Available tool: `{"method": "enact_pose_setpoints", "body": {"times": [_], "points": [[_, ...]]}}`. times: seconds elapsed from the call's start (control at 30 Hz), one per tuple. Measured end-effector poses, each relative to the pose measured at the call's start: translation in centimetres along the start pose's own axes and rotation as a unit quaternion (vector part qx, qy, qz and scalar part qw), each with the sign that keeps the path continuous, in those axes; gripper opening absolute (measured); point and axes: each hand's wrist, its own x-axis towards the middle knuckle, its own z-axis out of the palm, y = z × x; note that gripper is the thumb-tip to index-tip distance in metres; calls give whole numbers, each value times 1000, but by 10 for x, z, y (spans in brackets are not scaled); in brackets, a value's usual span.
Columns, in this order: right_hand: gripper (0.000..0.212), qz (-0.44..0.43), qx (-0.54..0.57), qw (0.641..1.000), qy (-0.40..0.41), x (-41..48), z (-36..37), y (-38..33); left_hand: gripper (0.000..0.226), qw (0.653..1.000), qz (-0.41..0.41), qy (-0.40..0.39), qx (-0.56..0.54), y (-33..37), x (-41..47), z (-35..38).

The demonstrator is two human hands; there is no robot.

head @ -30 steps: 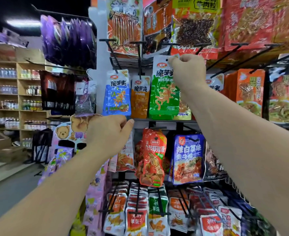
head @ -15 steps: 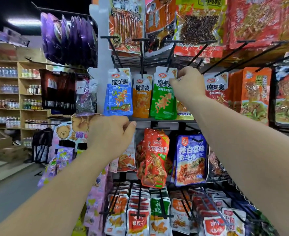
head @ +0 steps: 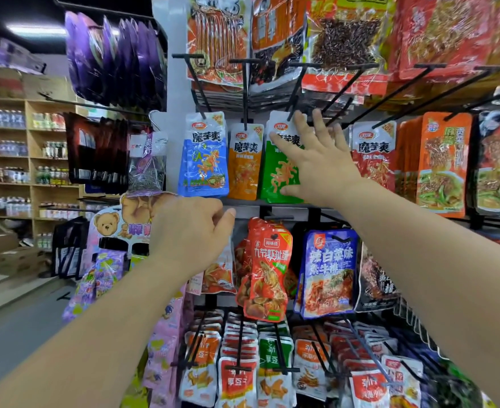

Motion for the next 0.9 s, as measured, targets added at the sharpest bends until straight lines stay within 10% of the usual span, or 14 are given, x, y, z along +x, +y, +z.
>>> {"method": "enact_pose_setpoints", "body": {"times": [0.53, 0.77, 0.9], "points": [[86, -18, 54, 992, -112, 2, 3, -5, 51, 996, -66, -50, 30, 7, 4, -3], [68, -12, 171, 983, -59, -49, -35, -18, 17, 993, -54, -80, -63, 16, 7, -37], [68, -25, 226, 974, -9, -101, -61, -49, 43, 995, -48, -25, -87, 19, -19, -69]]}}
